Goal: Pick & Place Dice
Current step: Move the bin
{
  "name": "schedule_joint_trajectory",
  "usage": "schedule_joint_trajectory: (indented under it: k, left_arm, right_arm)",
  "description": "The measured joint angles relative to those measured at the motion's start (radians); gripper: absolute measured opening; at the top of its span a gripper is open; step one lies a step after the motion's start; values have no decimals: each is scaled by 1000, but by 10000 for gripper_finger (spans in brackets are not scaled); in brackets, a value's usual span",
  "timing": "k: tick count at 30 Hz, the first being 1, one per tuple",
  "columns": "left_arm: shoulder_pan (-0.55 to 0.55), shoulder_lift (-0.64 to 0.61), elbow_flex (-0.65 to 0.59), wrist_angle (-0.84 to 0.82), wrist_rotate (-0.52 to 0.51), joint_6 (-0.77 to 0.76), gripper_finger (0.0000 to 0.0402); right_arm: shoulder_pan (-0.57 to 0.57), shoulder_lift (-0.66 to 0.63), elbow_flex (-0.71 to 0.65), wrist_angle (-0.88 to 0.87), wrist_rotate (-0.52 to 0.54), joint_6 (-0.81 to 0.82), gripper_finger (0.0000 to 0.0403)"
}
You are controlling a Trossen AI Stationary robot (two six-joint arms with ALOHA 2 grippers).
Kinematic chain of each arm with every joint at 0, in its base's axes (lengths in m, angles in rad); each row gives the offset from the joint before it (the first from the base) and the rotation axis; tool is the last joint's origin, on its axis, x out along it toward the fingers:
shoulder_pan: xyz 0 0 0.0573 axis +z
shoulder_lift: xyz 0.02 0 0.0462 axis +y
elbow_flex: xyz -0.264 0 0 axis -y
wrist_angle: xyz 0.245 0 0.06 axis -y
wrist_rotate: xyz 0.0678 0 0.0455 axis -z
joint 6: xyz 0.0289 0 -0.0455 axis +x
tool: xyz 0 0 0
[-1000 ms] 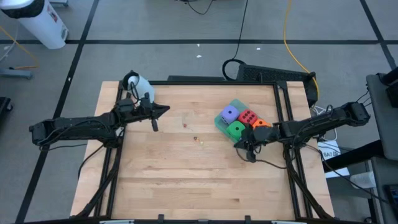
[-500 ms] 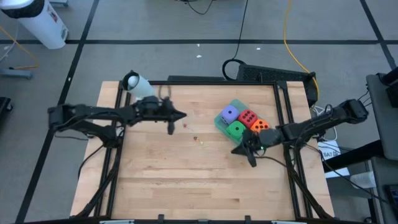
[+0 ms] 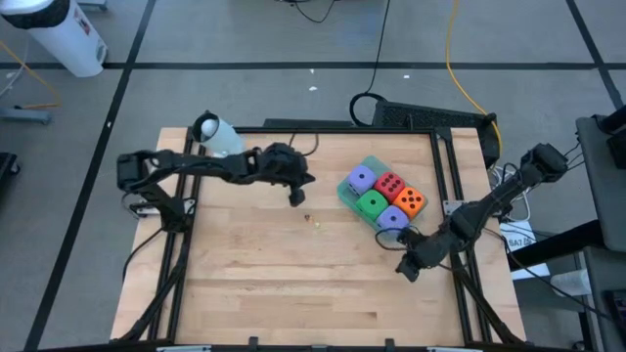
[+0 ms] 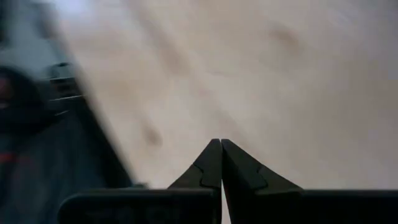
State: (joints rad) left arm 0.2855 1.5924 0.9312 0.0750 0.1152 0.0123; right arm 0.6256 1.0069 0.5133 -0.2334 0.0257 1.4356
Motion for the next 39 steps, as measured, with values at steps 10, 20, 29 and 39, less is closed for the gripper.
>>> schedule_joint_trajectory:
  k: [10, 20, 29, 39]
  left_arm:
    - [38, 175, 249, -241, -214, 51, 2]
    - [80, 361, 449, -406, -219, 114, 2]
    - [41, 463, 540, -413, -142, 124, 2]
    - [-4, 478, 540, -450, -163, 148, 5]
  right_arm:
    - [14, 0, 0, -412, 225, 252, 0]
    - [-34, 0, 0, -650, 369, 289, 0]
    - [-184, 0, -2, -693, 603, 196, 0]
    - [-469, 0, -4, -490, 629, -251, 0]
